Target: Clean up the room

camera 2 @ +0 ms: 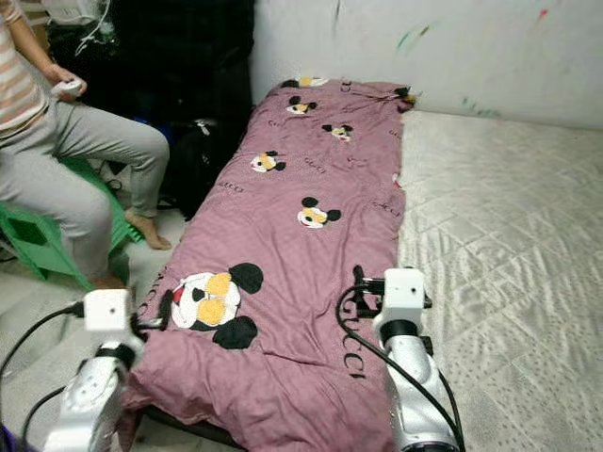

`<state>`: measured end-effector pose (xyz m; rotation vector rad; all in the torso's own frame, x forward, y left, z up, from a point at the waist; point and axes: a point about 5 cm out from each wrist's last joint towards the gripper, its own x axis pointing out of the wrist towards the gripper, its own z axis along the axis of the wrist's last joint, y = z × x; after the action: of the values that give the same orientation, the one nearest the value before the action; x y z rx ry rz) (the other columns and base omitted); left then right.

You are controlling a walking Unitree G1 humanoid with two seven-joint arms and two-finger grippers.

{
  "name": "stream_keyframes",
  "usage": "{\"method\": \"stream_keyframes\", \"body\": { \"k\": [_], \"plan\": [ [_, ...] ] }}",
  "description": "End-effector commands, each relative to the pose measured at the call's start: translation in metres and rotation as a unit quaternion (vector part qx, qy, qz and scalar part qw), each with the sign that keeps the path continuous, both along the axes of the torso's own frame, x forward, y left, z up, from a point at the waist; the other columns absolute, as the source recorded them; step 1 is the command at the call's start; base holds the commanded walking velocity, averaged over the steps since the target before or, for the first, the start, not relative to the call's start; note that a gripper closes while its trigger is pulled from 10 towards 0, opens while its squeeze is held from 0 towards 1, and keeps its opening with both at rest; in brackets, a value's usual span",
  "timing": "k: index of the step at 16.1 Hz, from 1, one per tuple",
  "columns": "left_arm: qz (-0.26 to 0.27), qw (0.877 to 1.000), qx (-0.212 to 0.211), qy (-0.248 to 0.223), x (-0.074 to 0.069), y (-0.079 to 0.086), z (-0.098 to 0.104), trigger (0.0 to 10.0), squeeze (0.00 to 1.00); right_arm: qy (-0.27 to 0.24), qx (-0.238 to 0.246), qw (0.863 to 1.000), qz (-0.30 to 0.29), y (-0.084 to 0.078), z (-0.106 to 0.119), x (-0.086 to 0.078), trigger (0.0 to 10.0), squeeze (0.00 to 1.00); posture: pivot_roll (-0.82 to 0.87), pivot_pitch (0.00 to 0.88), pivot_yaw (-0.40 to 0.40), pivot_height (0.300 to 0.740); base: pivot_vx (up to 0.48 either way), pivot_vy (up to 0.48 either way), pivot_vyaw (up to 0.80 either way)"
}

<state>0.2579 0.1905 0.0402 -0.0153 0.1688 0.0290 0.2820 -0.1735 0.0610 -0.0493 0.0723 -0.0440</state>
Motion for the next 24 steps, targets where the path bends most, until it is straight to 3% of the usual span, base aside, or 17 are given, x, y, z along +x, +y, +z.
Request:
{"method": "stream_keyframes", "body": {
  "k": [1,2,3,4,18,24],
  "plan": [
    [0.004,1.0,0.016,0.002,0.002,-0.001,0.0,10.0,1.0,0.006,0.005,1.0,-0.008,-0.004,-0.003,-0.001,10.0,0.53,-0.06,0.0,0.051,0.74,0.0,0.0,0.0],
    [0.008,1.0,0.028,0.006,0.004,-0.002,0.0,10.0,0.71,0.013,0.002,1.0,-0.018,-0.008,-0.005,-0.001,10.0,0.0,-0.06,0.0,0.051,0.74,0.0,0.0,-0.8],
    [0.003,1.0,0.029,0.006,0.005,-0.005,0.0,10.0,0.4,0.019,0.006,0.999,-0.029,-0.011,-0.006,0.0,10.0,0.0,-0.06,0.0,0.049,0.74,0.0,0.0,-0.8],
    [-0.006,1.0,0.024,-0.006,0.007,-0.008,0.004,10.0,0.0,0.018,0.002,0.999,-0.034,-0.013,-0.005,0.002,10.0,0.0,-0.07,0.0,0.049,0.74,0.0,0.0,-0.8],
    [-0.035,0.998,0.013,-0.04,0.027,-0.027,0.019,10.0,0.0,-0.007,-0.011,0.998,-0.068,-0.028,0.006,0.015,10.0,0.0,-0.1,0.0,0.057,0.74,0.0,0.0,-0.78],
    [-0.037,0.998,0.01,-0.043,0.028,-0.028,0.019,10.0,0.0,-0.01,-0.011,0.998,-0.061,-0.026,0.006,0.014,10.0,0.0,-0.1,0.0,0.058,0.74,0.0,0.0,0.0]
  ]
}}
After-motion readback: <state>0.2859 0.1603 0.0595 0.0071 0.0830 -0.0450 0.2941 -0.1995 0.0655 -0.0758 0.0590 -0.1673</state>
